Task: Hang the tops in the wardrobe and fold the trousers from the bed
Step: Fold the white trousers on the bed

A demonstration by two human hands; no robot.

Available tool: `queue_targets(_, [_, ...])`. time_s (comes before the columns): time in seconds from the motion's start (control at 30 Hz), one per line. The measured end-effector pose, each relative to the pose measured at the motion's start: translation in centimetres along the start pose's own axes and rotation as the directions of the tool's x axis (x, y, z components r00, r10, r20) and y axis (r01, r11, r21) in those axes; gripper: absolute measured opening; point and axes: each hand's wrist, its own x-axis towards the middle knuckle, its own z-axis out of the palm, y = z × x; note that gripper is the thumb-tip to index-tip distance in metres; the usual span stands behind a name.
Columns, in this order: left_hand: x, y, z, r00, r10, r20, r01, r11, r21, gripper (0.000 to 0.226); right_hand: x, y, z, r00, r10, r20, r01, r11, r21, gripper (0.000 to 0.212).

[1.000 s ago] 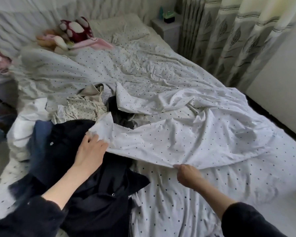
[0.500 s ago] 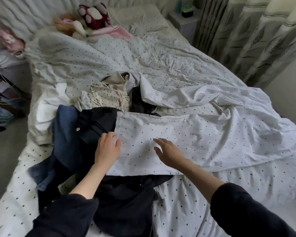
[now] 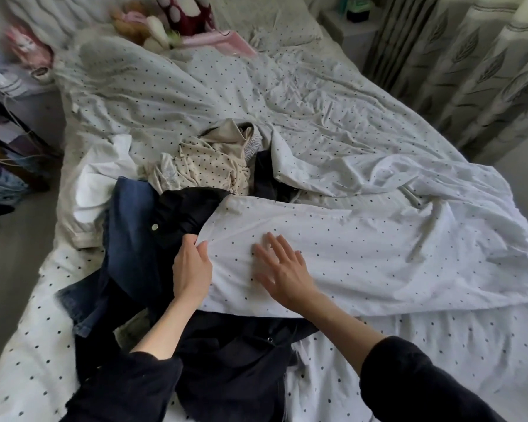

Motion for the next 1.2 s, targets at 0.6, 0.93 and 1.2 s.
queue_targets(0.6, [8.4, 12.3, 9.3, 0.949, 0.316, 0.022, -0.309, 0.908, 0.284, 0.033, 7.7, 13.0, -6.8, 0.968, 0.134, -0.212, -0.119, 0.99, 0.08, 0.041])
queue_targets(0.93, [16.9, 11.8, 18.4, 0.964, 0.16, 0.214, -0.255, 0.789, 0.559, 0.062, 16.0, 19.9, -5.2, 0.985, 0.156, -0.08, -0.156, 0.988, 0.01, 0.058])
queue_targets(1.2, [19.0, 17.3, 16.9, 0.931, 0.362, 0.038, -0.36, 0.932, -0.042, 0.017, 18.4, 18.6, -7.7, 0.965, 0.163, -0.204, -0.14, 0.983, 0.12, 0.051])
